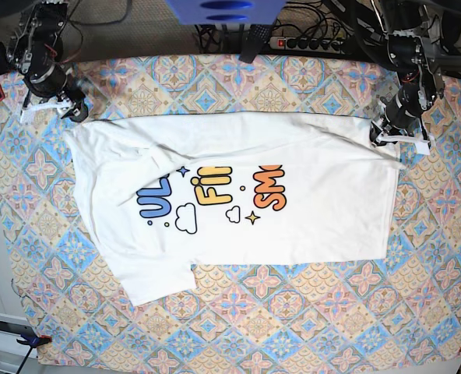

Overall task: Fold the T-shirt properly
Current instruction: 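Lower the shoulder edge and open both grippers, then regrasp the collar edge with both grippers and drag it toward the robot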

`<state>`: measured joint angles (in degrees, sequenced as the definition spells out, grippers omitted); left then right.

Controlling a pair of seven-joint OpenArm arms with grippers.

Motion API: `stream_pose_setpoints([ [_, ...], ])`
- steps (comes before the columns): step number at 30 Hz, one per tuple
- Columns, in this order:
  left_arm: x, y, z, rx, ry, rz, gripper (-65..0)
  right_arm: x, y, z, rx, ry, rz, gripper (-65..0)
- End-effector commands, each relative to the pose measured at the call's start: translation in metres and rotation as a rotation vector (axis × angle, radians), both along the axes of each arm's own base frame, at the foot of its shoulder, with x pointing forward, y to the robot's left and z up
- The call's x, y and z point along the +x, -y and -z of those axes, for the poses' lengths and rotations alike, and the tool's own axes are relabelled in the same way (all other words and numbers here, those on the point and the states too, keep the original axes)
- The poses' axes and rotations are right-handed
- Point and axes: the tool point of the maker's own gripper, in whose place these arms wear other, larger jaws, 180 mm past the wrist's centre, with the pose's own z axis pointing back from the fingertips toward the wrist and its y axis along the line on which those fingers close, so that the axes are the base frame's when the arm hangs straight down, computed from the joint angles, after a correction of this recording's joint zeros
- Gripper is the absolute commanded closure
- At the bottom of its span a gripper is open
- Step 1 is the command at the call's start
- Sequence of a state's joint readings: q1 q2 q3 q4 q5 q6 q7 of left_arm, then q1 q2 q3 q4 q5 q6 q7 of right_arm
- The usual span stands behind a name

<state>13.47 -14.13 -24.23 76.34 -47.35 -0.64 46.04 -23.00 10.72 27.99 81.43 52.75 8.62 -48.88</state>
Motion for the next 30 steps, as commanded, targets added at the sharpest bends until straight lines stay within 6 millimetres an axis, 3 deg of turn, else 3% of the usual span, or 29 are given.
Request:
stream_pose_setpoints([
  [1,-0.009,-0.001,0.004,0.003,-0.047,0.012,-0.4,0.016,0.005,-0.007,-0.005,0.033,-0.002,-34.0],
  [5,-0.009,-0.001,0.004,0.003,-0.047,0.012,-0.4,0.040,0.005,-0.002,0.030,0.057,0.027,-33.9],
  [15,-0.009,-0.004,0.003,0.010,-0.047,0.014,-0.4,0.040,0.005,0.000,0.041,0.053,0.033,-33.8],
  [22,-0.009,-0.007,0.002,0.017,-0.047,0.014,-0.4,0.028,0.003,-0.013,-0.002,0.063,-0.004,-33.8],
  [30,-0.009,-0.007,0.003,0.016,-0.049,0.014,-0.4,0.042,-0.012,-0.036,-0.001,0.113,-0.061,-33.8],
])
